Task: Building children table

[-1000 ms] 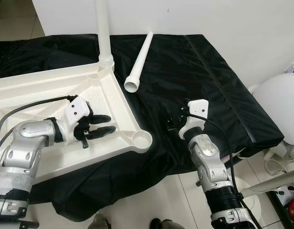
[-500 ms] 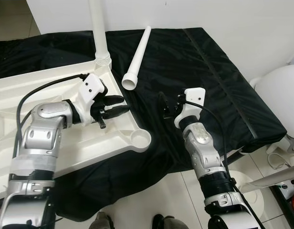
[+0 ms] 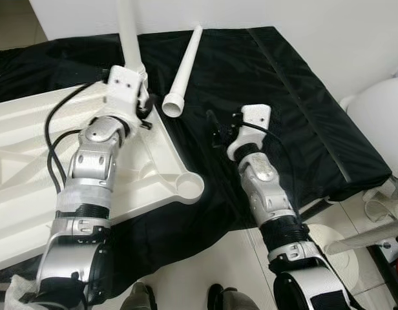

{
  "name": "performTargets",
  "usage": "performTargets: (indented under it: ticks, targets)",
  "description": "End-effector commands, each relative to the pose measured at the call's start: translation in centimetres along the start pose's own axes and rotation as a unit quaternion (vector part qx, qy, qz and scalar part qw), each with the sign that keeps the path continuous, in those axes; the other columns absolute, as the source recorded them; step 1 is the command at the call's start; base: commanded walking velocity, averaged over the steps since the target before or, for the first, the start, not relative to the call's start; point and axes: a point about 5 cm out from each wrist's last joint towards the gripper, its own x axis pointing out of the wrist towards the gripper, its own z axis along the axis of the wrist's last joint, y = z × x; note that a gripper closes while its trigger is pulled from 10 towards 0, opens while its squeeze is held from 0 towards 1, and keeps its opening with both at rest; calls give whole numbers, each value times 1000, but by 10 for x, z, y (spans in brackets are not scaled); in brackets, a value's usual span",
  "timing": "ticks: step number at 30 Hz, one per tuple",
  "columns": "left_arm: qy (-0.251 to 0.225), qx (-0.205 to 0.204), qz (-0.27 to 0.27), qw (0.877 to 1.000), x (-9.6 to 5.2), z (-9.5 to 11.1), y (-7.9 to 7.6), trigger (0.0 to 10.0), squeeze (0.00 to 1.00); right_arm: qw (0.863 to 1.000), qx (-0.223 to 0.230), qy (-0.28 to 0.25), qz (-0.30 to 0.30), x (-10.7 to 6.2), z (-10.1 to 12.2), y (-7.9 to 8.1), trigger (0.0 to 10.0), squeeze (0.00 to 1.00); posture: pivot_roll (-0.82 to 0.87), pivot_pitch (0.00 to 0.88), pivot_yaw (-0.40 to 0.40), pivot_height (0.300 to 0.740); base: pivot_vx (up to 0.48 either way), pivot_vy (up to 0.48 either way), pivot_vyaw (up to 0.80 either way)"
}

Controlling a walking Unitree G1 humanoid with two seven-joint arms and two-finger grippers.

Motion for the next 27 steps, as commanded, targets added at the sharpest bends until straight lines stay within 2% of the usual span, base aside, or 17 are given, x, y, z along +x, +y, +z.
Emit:
performTargets:
  ticks: [1,2,9,10,11,13,18,20,27]
  targets:
    - [2,12,17,1000,7,1,-6,10000,0,1000,7,-8,-11,-10,-1,-1,10000,0,86,261,7,740,0,0,0]
    - [1,21,17,1000,11,3,-9,10000,0,1000,10,-15,-20,-16,-1,-4,10000,0,78,268,10,740,0,0,0]
    - [-17,49,-2,999,20,10,-19,10000,0,998,15,-28,-45,-31,0,-11,10000,0,36,300,30,740,0,0,0]
    - [-27,80,-9,996,25,11,-29,10000,0,997,24,-31,-68,-45,0,-17,10000,0,19,307,43,740,0,0,0]
    - [-27,80,-9,996,25,11,-29,10000,0,997,24,-31,-68,-45,0,-17,10000,0,19,307,43,740,0,0,0]
    - [-31,105,-9,994,28,10,-35,10000,0,996,30,-30,-81,-57,0,-20,10000,0,3,316,56,740,0,0,0]
    - [-36,124,-17,991,31,10,-37,10000,0,995,32,-24,-94,-72,-1,-22,10000,0,-19,326,76,740,0,0,0]
    - [-38,135,-17,990,34,12,-36,10000,0,993,33,-19,-108,-84,0,-24,10000,0,-39,327,87,740,0,0,0]
    - [-52,158,3,986,39,23,-28,10000,0,990,26,-12,-137,-97,0,-30,10000,0,-38,316,93,740,0,0,0]
